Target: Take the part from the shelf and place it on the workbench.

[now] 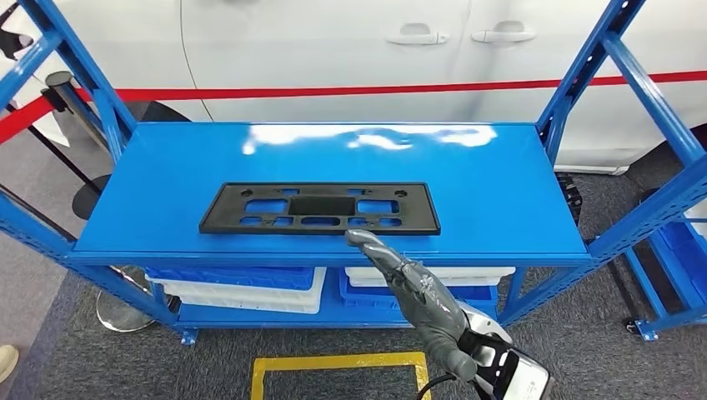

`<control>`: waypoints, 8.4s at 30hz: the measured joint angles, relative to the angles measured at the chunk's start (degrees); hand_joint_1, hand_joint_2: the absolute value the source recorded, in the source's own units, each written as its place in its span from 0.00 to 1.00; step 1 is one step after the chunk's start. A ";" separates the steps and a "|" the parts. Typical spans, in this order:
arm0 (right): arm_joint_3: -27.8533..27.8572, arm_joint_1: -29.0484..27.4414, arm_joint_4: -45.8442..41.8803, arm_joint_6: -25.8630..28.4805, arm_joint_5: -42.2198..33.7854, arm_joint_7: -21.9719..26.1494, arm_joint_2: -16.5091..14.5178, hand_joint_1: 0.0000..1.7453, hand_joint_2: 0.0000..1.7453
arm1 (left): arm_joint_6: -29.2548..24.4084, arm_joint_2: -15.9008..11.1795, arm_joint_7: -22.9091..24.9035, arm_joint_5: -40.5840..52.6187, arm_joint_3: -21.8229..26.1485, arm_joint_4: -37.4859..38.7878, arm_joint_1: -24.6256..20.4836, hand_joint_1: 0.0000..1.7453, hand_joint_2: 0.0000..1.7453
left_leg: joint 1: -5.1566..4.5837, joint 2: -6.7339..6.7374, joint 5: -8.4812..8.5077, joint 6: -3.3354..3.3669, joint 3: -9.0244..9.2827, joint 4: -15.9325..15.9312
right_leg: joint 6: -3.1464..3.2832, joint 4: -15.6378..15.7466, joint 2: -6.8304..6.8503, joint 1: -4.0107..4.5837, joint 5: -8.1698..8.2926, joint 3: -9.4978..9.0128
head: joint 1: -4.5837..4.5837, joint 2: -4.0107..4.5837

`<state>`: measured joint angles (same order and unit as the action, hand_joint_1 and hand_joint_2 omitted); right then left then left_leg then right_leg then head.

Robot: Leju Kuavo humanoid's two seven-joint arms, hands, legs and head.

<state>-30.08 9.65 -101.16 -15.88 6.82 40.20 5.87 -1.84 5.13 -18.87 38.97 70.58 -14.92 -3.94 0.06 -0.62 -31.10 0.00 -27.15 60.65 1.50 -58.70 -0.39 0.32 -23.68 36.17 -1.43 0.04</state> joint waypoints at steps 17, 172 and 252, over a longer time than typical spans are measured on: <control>-1.21 0.36 11.15 -4.85 -3.84 -5.16 -1.43 0.00 1.00 | -3.20 0.09 2.01 3.27 -0.28 0.02 0.30 0.00 0.00 | 0.55 0.28 6.59 1.40 -7.92 -1.80 | -2.57 -4.28 -0.04 -0.50 -8.35 -3.84 | -0.02 0.00; 9.07 8.91 13.19 24.74 6.75 -3.16 -14.98 0.71 1.00 | -3.99 -2.09 -11.62 10.21 2.78 0.10 -0.49 0.00 1.00 | 1.10 0.26 4.98 1.11 -6.39 -1.53 | -2.78 -10.46 -0.13 -0.47 -8.36 2.54 | 0.08 0.00; -6.89 15.17 -9.33 19.24 -22.65 -4.31 14.29 0.71 1.00 | -6.91 -2.25 -13.98 7.36 6.05 1.01 -0.86 0.00 1.00 | 0.95 0.57 -2.14 -1.25 -13.64 11.71 | 0.02 1.12 1.05 -0.55 -2.43 -3.67 | -0.09 0.00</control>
<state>-36.96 24.83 -110.49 3.36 -15.82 35.89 20.16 -8.75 2.89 -32.85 46.32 76.63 -13.91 -4.79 1.01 -0.05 -33.24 -1.25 -40.79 72.36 1.52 -57.58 0.66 -0.23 -26.11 32.50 -1.52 0.04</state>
